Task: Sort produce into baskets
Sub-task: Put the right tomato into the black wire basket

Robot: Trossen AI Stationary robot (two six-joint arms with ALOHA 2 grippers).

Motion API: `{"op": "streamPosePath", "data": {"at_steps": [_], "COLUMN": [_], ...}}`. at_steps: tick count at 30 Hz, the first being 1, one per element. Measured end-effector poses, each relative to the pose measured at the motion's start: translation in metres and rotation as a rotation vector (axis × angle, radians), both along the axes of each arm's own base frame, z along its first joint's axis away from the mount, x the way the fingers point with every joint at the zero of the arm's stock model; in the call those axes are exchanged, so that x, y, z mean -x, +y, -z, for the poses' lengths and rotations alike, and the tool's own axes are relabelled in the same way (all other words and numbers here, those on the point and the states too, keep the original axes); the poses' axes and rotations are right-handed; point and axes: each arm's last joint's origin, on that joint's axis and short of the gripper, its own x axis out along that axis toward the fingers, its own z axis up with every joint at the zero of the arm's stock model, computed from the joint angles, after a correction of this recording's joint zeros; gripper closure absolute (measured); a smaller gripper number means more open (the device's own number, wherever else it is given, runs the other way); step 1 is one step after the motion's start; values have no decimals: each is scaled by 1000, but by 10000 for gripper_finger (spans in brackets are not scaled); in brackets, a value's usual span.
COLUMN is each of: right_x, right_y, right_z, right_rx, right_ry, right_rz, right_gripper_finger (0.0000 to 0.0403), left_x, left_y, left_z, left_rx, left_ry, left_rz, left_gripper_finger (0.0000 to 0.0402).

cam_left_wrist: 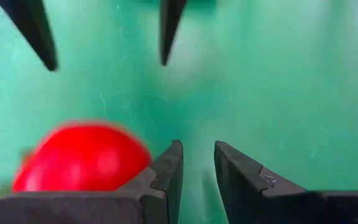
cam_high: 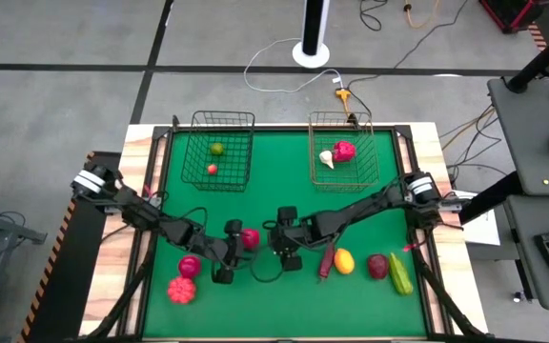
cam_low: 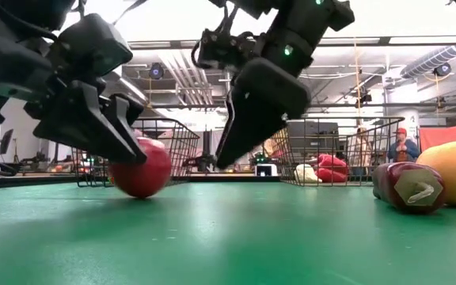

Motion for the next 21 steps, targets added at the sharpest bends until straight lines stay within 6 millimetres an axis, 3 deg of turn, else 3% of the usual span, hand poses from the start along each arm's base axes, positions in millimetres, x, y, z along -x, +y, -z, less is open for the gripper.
{"op": "streamPosePath", "data": {"at_steps": [4, 9, 17, 21], "right_x": [-6, -22, -30, -27], "right_y": [-14, -24, -28, -28], "right_z": [-13, -23, -31, -27], "right_rx": [-26, -186, -185, -175], "right_ry": [-86, -249, -379, -340], "right_rz": [31, -58, -98, -106], "right_gripper_finger": [39, 39, 39, 39], "left_x": [2, 4, 10, 15], "left_y": [1, 1, 2, 4], "left_z": [1, 0, -24, -39], "left_rx": [7, 26, 68, 69], "left_ry": [12, 21, 81, 52], "left_rz": [-8, -5, 21, 22], "left_gripper_finger": [326, 326, 326, 326]}}
